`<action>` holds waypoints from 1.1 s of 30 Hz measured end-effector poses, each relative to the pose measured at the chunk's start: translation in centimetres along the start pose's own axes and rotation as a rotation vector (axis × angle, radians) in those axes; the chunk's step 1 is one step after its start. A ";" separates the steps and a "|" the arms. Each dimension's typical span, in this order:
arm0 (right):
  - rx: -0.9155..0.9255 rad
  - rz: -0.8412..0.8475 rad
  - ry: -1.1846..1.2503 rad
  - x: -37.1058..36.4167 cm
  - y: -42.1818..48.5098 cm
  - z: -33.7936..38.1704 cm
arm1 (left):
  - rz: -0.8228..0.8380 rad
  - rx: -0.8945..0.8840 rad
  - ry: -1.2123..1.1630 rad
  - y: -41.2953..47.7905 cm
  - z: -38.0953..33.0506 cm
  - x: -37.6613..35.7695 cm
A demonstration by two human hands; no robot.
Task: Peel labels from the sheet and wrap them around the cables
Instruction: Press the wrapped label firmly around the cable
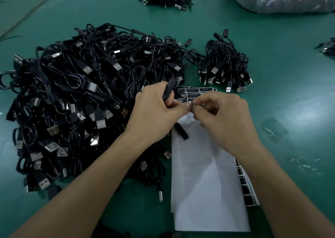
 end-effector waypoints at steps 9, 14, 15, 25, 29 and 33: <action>-0.017 -0.129 0.103 1.2 0.0 -0.4 | 0.031 0.162 -0.153 0.0 1.0 -0.2; 0.018 -0.127 0.201 1.1 -0.1 0.2 | 0.058 0.204 -0.218 0.0 1.3 -0.5; 0.009 -0.132 0.212 1.1 -0.1 0.1 | 0.063 0.199 -0.242 -0.1 1.2 -0.5; -0.166 -0.125 0.543 1.0 0.1 -1.9 | 0.137 0.189 -0.328 -0.4 0.3 -0.9; -0.219 -0.098 0.624 0.6 0.2 -2.6 | 0.090 0.277 -0.341 -0.4 1.5 -0.7; -0.250 -0.066 0.671 0.3 0.2 -2.7 | 0.103 0.341 -0.445 -0.3 2.0 -0.8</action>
Point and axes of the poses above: each hand's wrist, its own y-axis towards the middle knuckle, its own x-axis out of the back of the hand, z = x × y, the point moved 10 cm from there along y, towards the middle knuckle, and after that the axes turned 2 degrees about -y, right-handed, at the moved point
